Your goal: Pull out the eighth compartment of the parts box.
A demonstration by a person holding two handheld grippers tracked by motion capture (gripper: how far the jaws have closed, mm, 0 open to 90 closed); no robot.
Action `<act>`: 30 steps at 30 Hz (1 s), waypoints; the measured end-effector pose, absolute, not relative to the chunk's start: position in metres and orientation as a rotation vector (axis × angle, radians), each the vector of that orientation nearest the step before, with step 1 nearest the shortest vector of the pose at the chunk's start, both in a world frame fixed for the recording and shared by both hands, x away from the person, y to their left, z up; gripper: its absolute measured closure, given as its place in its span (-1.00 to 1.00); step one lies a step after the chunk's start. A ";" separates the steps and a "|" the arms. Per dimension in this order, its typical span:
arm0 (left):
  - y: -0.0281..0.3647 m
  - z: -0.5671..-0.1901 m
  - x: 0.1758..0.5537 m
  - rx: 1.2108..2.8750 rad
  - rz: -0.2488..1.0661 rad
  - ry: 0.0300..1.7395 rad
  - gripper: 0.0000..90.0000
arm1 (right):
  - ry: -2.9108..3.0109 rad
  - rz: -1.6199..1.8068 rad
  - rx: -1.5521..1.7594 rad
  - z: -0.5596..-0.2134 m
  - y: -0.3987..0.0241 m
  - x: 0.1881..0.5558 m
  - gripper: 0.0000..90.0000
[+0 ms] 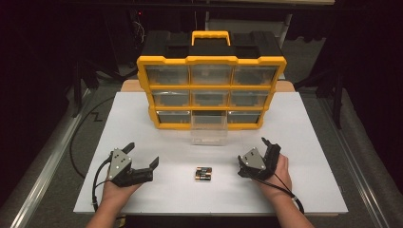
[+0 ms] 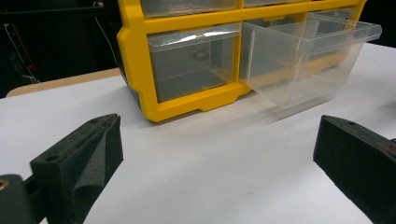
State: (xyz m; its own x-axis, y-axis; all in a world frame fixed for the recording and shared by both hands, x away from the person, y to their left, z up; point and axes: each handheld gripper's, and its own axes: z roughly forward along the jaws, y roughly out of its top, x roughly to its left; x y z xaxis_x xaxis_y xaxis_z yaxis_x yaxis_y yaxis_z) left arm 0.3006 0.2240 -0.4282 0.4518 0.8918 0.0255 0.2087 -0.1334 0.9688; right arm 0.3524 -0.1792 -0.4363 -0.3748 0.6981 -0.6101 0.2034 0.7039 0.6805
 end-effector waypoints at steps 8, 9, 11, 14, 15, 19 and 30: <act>0.224 -0.429 0.301 1.630 0.781 0.976 -0.95 | 1.937 0.799 0.849 -0.433 -0.189 0.355 -0.98; 0.224 -0.429 0.301 1.631 0.780 0.975 -0.95 | 1.938 0.823 0.868 -0.432 -0.190 0.355 -0.98; 0.224 -0.430 0.302 1.630 0.777 0.978 -0.95 | 1.938 0.864 0.902 -0.431 -0.192 0.356 -0.98; 0.224 -0.430 0.303 1.633 0.771 0.985 -0.95 | 1.931 0.934 0.948 -0.429 -0.194 0.356 -0.98; 0.224 -0.430 0.303 1.631 0.777 0.990 -0.95 | 1.929 0.954 0.952 -0.427 -0.195 0.356 -0.98; 0.225 -0.430 0.304 1.620 0.785 1.007 -0.97 | 1.916 1.024 1.009 -0.424 -0.198 0.356 -0.98; 0.225 -0.432 0.308 1.618 0.778 1.028 -0.98 | 1.871 1.112 1.092 -0.420 -0.204 0.354 -0.98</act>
State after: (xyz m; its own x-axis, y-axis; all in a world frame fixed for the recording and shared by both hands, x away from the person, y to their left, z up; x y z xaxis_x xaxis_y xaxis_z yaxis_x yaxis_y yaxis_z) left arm 0.3077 0.2252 -0.4315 0.4263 0.9046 -0.0015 0.2438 -0.1133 0.9632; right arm 0.3545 -0.2038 -0.4202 -0.4064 0.9031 -0.1385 0.3099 0.2789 0.9089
